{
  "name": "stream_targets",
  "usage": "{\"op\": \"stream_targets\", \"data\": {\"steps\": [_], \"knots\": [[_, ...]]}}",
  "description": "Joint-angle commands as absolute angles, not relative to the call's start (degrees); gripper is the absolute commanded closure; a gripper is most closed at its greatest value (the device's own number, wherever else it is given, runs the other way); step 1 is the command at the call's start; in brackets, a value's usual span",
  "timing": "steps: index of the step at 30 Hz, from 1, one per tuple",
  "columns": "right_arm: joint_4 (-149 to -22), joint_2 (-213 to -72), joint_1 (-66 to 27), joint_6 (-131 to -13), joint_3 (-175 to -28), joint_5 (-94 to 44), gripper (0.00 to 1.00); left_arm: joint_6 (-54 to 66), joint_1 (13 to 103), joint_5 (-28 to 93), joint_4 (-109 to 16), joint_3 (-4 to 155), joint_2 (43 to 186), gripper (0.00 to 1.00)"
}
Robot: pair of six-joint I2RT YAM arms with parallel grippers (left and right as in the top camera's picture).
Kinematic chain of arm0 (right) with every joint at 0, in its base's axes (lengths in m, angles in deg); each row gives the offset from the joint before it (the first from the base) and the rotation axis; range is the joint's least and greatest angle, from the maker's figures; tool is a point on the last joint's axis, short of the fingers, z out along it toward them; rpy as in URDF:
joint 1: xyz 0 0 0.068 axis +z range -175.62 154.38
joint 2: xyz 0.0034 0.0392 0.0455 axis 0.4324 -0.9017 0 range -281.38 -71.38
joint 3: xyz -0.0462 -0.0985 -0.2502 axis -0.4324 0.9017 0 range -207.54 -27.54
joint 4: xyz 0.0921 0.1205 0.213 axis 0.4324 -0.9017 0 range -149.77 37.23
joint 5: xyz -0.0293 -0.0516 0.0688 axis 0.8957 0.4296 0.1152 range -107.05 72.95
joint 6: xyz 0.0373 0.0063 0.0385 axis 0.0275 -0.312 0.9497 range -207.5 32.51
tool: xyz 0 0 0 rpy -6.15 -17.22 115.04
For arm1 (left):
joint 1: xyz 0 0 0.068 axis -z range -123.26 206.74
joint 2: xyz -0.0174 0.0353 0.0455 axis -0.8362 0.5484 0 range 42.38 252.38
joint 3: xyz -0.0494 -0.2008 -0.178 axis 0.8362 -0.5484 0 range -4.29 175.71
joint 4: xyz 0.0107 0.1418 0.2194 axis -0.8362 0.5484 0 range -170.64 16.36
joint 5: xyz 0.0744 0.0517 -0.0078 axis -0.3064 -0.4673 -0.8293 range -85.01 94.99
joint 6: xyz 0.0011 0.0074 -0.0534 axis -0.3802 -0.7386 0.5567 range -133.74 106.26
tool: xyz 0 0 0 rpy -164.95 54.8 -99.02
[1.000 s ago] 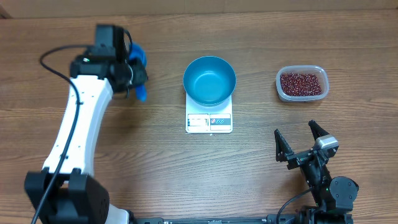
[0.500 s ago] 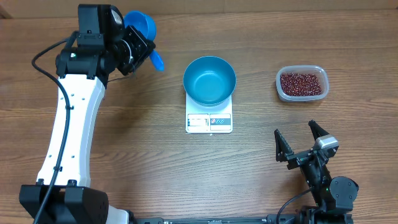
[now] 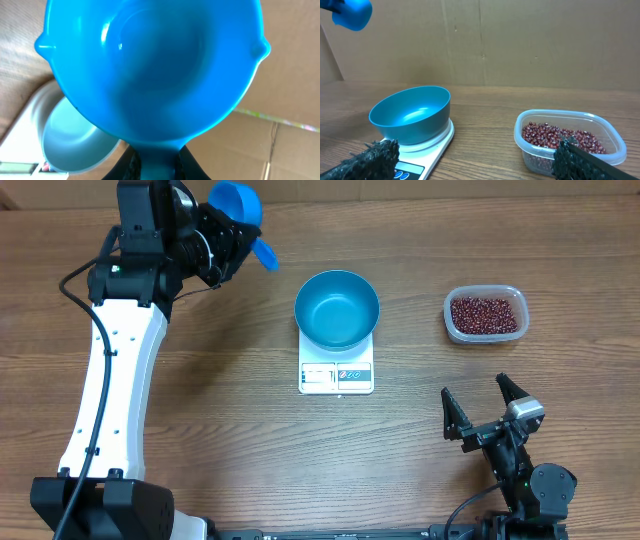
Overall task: Scoop item into bowl and weigh 150g on scale
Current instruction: 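Lift the blue scoop with the left gripper toward the bowl, then move the right gripper toward the scoop held above the bowl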
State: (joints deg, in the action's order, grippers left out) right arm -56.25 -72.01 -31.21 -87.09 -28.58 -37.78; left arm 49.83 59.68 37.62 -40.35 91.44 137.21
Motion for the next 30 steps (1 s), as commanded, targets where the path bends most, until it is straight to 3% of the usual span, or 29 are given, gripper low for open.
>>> {"op": "stream_targets", "data": {"steps": [1, 10, 19, 24, 30], "knots": [[-55.9, -71.5, -30.9, -87.2, -28.0, -37.7, 0.00, 51.4, 60.3, 44.6, -37.4, 92.4, 136.9, 0.96], [-55.4, -71.5, -30.9, -87.2, -28.0, -38.2, 0.00, 51.0, 60.6, 50.1, -28.3, 92.3, 136.9, 0.96], [-54.1, -71.5, -30.9, -81.0, -28.7, -40.5, 0.00, 55.1, 62.5, 49.4, -30.1, 92.2, 136.9, 0.96], [-55.5, -73.6, -30.9, -78.1, -38.1, -36.9, 0.00, 54.8, 64.3, 46.5, -31.2, 92.2, 136.9, 0.96], [-62.6, -87.3, -30.9, -76.6, -58.4, -35.6, 0.00, 54.9, 65.1, 44.9, -32.0, 92.2, 136.9, 0.96]]}}
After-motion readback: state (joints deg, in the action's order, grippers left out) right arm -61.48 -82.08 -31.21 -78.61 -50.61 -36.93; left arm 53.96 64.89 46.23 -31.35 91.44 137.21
